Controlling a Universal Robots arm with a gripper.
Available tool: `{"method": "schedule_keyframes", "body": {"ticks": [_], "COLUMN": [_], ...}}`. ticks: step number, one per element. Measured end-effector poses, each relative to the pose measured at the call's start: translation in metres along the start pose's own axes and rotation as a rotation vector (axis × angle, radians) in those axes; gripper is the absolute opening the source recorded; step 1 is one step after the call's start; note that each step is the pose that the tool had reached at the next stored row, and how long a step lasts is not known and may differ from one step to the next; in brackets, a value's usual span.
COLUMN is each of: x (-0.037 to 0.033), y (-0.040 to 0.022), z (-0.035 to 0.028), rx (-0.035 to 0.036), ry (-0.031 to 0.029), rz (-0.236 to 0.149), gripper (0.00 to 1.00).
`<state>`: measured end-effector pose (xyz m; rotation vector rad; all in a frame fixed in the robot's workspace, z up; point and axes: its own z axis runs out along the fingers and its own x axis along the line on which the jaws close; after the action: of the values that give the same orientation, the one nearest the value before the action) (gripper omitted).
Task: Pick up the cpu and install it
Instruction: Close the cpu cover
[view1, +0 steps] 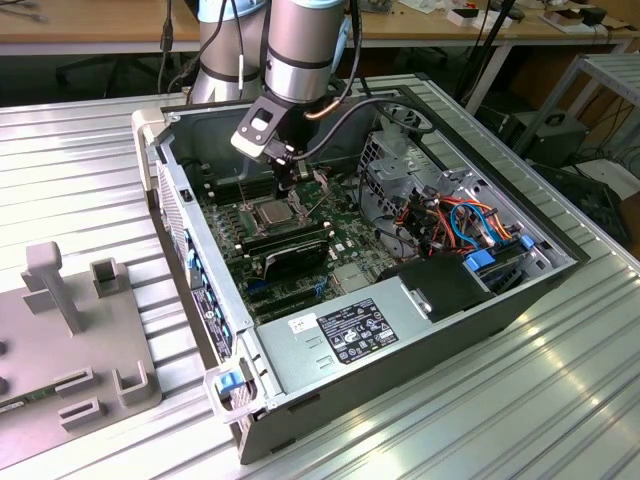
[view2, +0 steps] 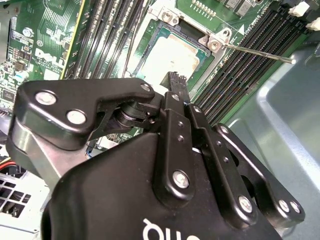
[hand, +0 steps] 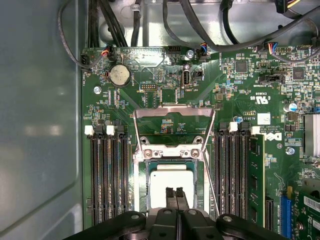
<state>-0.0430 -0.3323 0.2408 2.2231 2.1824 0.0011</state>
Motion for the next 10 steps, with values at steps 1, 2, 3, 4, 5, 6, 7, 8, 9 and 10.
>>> {"method": "schedule_keyframes", "body": {"ticks": [1,2,3,4,5,6,7,8,9,10], "x": [0.0,0.0,0.0,-0.0001,-0.0001,-0.0002,-0.0002,-0.0003,-0.0003,-0.0004], "y": [0.0001,0.0001,0.0001,0.0001,0.0002,0.0003,0.0003,0.0004,0.0005,0.0005], "z": [-0.0016,-0.0028,-0.0044,-0.0063,-0.0085,-0.012,-0.0144,-0.0195,-0.0216,-0.024], "rx": [-0.0002,-0.0001,-0.0002,-0.0002,-0.0002,-0.0002,-0.0001,-0.0002,-0.0002,-0.0002], "ry": [0.0002,0.0002,0.0003,0.0003,0.0003,0.0003,0.0004,0.0002,0.0003,0.0003], "rz": [0.0,0.0,0.0,0.0,0.0,0.0,0.0,0.0,0.0,0.0], "gripper": [0.11,0.11,0.11,0.11,0.11,0.11,0.11,0.11,0.11,0.11]}}
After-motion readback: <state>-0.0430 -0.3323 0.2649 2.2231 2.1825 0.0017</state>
